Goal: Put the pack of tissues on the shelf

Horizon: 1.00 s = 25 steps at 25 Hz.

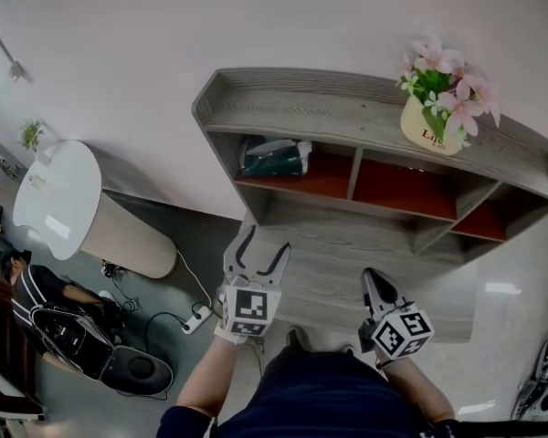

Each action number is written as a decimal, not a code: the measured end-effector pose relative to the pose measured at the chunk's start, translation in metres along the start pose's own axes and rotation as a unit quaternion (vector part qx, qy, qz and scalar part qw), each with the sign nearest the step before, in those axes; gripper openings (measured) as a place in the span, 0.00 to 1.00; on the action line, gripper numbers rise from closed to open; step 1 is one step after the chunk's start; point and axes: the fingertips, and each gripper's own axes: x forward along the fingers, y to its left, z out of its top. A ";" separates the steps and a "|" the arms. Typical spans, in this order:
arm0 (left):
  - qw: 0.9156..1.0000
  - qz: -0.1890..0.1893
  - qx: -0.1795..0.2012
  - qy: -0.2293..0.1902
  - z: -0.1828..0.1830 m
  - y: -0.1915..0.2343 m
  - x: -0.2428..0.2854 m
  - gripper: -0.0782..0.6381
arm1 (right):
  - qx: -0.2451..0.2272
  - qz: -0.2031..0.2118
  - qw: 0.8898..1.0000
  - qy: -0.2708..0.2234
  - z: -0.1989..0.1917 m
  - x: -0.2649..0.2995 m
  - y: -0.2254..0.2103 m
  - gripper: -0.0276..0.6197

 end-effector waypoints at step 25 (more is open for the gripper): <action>0.985 -0.084 -0.149 -0.027 0.002 -0.087 -0.045 0.28 | -0.055 0.015 0.997 -0.052 0.034 -0.018 0.020 0.06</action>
